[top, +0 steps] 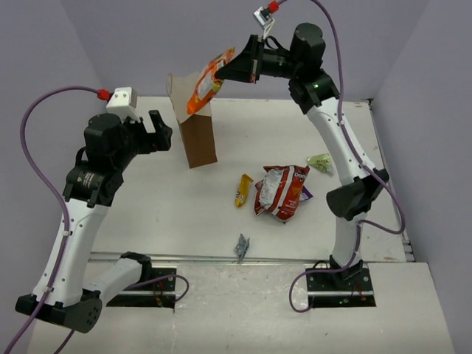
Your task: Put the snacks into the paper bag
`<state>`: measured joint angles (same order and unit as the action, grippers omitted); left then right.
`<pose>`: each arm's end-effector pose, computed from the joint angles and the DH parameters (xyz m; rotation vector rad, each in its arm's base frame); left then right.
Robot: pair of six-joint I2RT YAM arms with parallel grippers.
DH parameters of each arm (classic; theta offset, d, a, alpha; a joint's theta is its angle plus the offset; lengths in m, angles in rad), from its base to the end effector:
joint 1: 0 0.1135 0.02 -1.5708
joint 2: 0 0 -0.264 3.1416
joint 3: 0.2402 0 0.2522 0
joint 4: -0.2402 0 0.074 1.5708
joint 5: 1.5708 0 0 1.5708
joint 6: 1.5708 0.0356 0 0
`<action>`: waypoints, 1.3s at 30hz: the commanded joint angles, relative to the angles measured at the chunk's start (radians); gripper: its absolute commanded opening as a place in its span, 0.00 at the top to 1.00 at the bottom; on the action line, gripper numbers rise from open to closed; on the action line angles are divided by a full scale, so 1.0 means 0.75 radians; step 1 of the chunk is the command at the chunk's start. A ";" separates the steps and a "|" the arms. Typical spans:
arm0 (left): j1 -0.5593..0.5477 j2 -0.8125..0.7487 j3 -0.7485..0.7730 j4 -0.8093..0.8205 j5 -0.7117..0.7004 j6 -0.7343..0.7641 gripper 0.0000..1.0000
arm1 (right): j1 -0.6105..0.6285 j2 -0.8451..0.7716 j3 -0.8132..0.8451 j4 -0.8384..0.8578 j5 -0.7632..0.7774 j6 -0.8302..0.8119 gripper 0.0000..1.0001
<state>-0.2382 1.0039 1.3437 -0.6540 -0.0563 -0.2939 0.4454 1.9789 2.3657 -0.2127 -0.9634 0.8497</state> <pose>0.1884 -0.0437 0.4406 -0.0915 1.8941 -0.3107 0.3681 0.2081 0.5201 -0.6007 1.6213 1.6666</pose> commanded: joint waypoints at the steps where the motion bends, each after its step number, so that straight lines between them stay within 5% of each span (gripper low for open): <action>1: -0.006 -0.036 0.010 -0.001 -0.003 0.040 0.00 | 0.024 0.033 0.086 0.161 -0.061 0.102 1.00; 17: -0.006 -0.044 0.012 -0.032 -0.037 0.052 0.00 | 0.079 0.288 0.159 0.486 0.278 0.291 0.98; 18: -0.006 -0.042 0.012 -0.034 -0.039 0.054 0.00 | 0.091 0.290 0.151 0.472 0.301 0.282 0.83; 19: -0.006 -0.042 0.008 -0.034 -0.044 0.054 0.00 | 0.093 0.288 0.139 0.462 0.319 0.276 0.57; 20: -0.006 -0.042 0.008 -0.034 -0.046 0.054 0.00 | 0.097 0.284 0.120 0.441 0.335 0.260 0.19; 22: -0.006 -0.040 0.008 -0.032 -0.050 0.054 0.00 | 0.095 0.268 0.114 0.409 0.352 0.231 0.01; 29: -0.006 -0.013 -0.018 0.031 -0.078 0.054 0.00 | 0.095 0.058 0.059 0.108 0.376 -0.069 0.01; 35: -0.006 0.079 0.010 0.121 -0.209 0.024 0.00 | 0.095 -0.153 -0.194 -0.180 0.699 -0.304 0.01; 39: -0.006 0.161 0.059 0.156 -0.217 -0.009 0.00 | 0.095 -0.068 -0.105 -0.409 0.806 -0.374 0.04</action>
<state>-0.2382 1.0924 1.3449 -0.6071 -0.1791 -0.2783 0.5152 1.8900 2.2467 -0.3447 -0.4793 0.6682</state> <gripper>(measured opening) 0.998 0.978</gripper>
